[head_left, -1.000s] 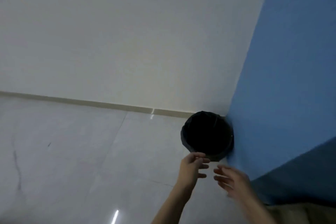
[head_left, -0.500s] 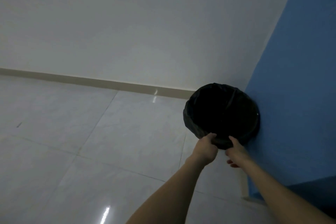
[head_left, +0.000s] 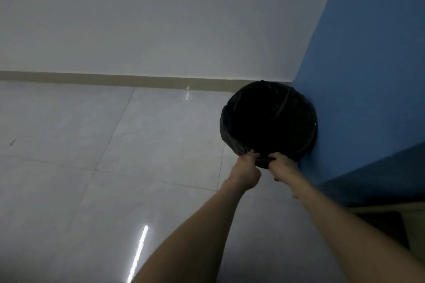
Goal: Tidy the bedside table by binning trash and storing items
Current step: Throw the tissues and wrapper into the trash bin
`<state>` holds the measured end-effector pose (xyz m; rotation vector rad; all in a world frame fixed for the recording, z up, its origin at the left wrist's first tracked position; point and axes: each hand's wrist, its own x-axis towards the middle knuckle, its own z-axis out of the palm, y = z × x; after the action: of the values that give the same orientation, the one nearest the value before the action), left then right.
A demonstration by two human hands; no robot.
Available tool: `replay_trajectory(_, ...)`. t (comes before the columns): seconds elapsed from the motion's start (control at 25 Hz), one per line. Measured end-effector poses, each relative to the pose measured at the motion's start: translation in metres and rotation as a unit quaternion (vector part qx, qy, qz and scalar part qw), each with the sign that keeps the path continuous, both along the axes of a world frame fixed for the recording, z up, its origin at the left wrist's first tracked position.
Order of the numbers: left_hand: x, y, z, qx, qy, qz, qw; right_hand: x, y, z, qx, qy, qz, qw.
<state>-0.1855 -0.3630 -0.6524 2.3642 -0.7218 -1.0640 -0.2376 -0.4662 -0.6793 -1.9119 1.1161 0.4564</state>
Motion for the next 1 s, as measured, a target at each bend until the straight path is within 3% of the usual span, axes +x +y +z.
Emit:
replay_trajectory(0.52,-0.197,0.159,0.026,0.13,0.047,-0.11,0.984,-0.218,0.18,0.044,0.203,0.091,-0.073,0.972)
replay_trajectory(0.72,-0.259,0.184,0.049,0.101,0.098,-0.069,0.988,-0.286,0.201,0.076,0.259,0.116,-0.083,0.955)
replay_trajectory(0.88,-0.266,0.136,0.083,-0.003,0.061,-0.052,0.997,-0.288,0.156,0.112,0.139,-0.004,-0.118,0.983)
replay_trajectory(1.0,-0.28,0.072,0.135,-0.148,0.008,-0.052,0.988,-0.305,0.107,0.157,0.007,-0.137,-0.166,0.976)
